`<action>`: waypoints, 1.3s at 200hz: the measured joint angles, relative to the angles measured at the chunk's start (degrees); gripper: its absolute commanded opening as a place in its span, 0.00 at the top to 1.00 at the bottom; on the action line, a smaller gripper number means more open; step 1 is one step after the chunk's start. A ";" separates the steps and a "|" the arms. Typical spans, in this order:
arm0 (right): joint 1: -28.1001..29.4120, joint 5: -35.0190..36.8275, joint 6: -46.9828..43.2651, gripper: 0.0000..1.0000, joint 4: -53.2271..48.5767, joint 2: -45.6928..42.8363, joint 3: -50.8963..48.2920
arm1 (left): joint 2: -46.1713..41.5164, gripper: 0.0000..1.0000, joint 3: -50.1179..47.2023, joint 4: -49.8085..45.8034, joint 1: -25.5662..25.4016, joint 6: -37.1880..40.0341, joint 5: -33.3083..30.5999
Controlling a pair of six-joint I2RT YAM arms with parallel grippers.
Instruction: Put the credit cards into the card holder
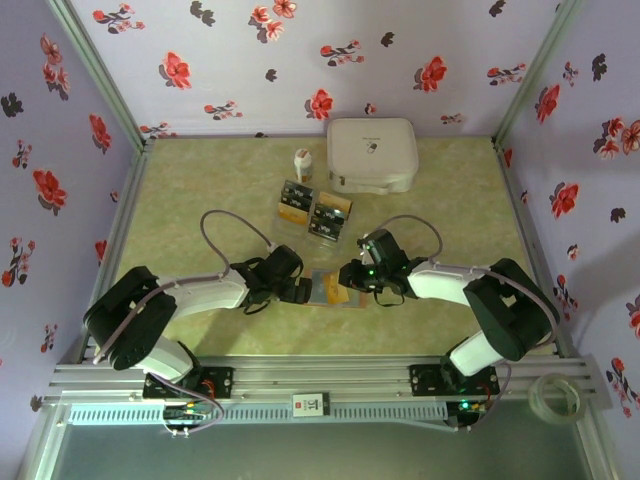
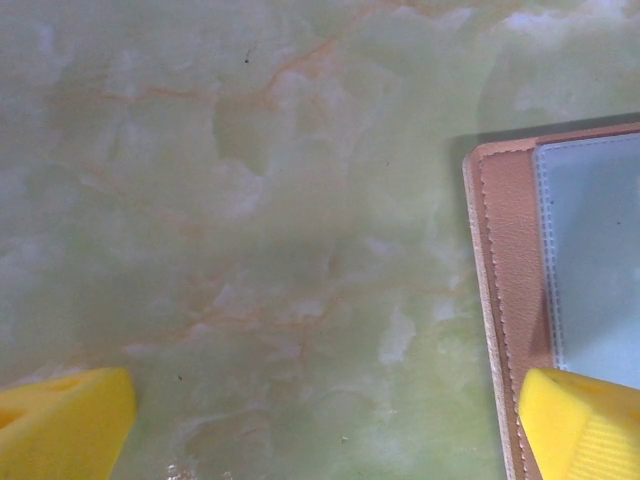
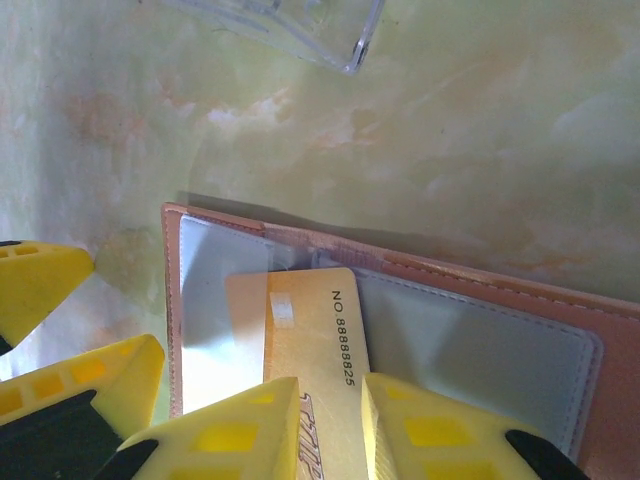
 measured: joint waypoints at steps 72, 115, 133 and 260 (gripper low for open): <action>0.00 0.85 -0.04 0.75 -1.53 -4.46 -0.09 | -0.02 0.00 3.13 -1.92 0.00 0.26 0.09; -0.02 1.49 -0.22 0.75 -2.19 -6.25 -0.81 | 1.31 0.00 8.00 -2.14 -0.04 1.62 0.11; -0.02 1.51 -0.20 0.75 -2.19 -6.25 -1.66 | 3.17 0.00 9.27 -2.16 -0.15 2.05 0.28; -0.02 1.46 -0.17 0.75 -1.77 -6.27 -3.52 | 10.01 0.00 13.55 -3.13 -1.05 4.37 0.46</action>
